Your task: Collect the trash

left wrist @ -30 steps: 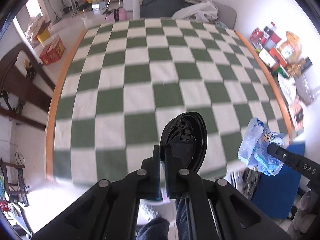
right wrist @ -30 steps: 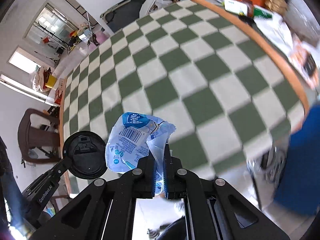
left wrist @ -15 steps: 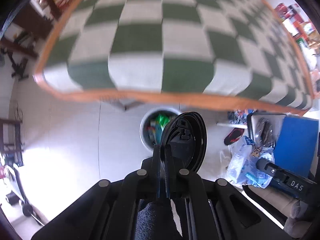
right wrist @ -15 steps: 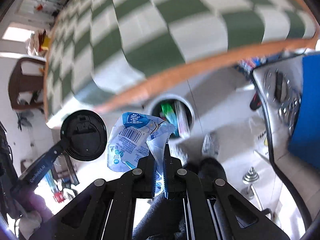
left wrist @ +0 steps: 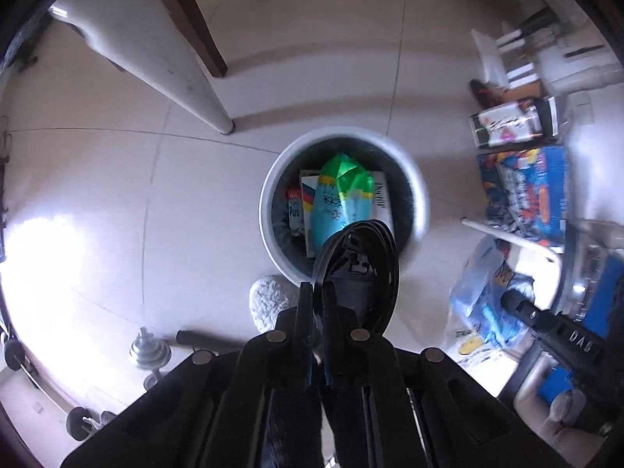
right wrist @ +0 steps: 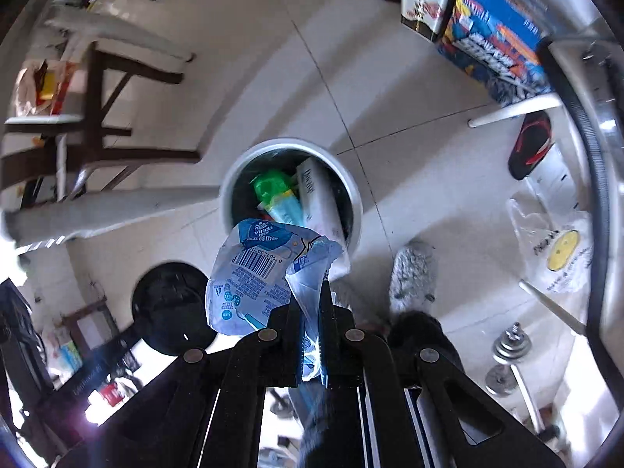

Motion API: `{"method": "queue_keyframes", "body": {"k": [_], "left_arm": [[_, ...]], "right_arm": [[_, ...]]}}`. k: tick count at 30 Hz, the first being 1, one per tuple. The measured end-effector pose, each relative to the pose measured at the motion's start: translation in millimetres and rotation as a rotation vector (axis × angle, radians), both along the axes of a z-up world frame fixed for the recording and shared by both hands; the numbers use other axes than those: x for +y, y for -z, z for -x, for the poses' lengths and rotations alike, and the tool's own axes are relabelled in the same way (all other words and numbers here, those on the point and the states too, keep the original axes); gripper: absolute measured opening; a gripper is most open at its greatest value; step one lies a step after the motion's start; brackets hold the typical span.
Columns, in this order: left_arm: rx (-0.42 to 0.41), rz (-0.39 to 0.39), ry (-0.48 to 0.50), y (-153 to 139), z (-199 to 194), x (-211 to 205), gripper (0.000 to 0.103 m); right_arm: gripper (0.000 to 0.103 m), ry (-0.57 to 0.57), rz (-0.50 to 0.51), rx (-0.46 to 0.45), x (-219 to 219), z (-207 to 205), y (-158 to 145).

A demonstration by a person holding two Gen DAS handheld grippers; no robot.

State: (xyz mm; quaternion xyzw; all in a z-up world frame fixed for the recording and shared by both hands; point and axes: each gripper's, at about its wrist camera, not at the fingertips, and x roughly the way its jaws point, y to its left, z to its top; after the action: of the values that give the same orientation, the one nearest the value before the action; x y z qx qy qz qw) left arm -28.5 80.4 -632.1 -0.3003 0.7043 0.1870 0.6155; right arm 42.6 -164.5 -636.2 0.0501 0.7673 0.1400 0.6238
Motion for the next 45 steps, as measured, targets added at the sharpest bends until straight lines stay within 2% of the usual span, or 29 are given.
{"method": "queue_keyframes", "body": {"k": [5, 8, 10, 11, 12, 13, 14, 16, 17, 19, 22, 25, 31, 37, 41, 45], "left_arm": [[0.04, 0.066, -0.001, 64, -12, 4, 0.006], [0.056, 0.061, 0.025, 83, -20, 8, 0.007], [0.068, 0.033, 0.042, 86, -22, 9, 0.026], [0.063, 0.016, 0.045, 86, -22, 10, 0.054], [0.056, 0.001, 0.046, 85, -20, 12, 0.081], [0.052, -0.031, 0.048, 83, -18, 15, 0.092], [0.049, -0.049, 0.049, 81, -15, 18, 0.093], [0.051, -0.059, 0.043, 80, -9, 23, 0.097], [0.061, -0.064, 0.042, 81, -5, 25, 0.103], [0.07, -0.087, 0.05, 83, -1, 26, 0.103], [0.076, -0.115, 0.067, 81, 2, 23, 0.103], [0.077, -0.134, 0.081, 73, 8, 17, 0.103], [0.073, -0.148, 0.088, 51, 18, 3, 0.103], [0.049, -0.137, 0.088, -3, 27, -13, 0.103], [0.021, -0.132, 0.108, -59, 30, -25, 0.103], [-0.021, -0.135, 0.127, -121, 30, -33, 0.103]], "right_arm": [[0.006, 0.046, -0.004, 0.037, 14, -19, 88], [0.007, 0.047, -0.017, 0.062, 25, -25, 128], [0.01, 0.035, -0.016, 0.067, 34, -27, 147], [0.012, 0.027, -0.011, 0.073, 37, -28, 155], [0.021, 0.022, -0.006, 0.081, 40, -28, 162], [0.037, 0.017, -0.006, 0.091, 42, -28, 169], [0.045, 0.015, -0.008, 0.096, 42, -27, 173], [0.074, 0.011, -0.005, 0.08, 43, -25, 175], [0.078, 0.0, 0.0, 0.073, 43, -23, 172], [0.091, -0.04, 0.047, 0.041, 45, -20, 168], [0.103, -0.126, 0.126, -0.02, 50, -14, 160], [0.103, -0.218, 0.195, -0.084, 56, -4, 151], [0.103, -0.286, 0.207, -0.14, 58, 8, 129], [0.103, -0.299, 0.181, -0.167, 50, 18, 78], [0.103, -0.306, 0.165, -0.174, 43, 25, 25], [0.103, -0.307, 0.136, -0.171, 32, 28, -43]]}}
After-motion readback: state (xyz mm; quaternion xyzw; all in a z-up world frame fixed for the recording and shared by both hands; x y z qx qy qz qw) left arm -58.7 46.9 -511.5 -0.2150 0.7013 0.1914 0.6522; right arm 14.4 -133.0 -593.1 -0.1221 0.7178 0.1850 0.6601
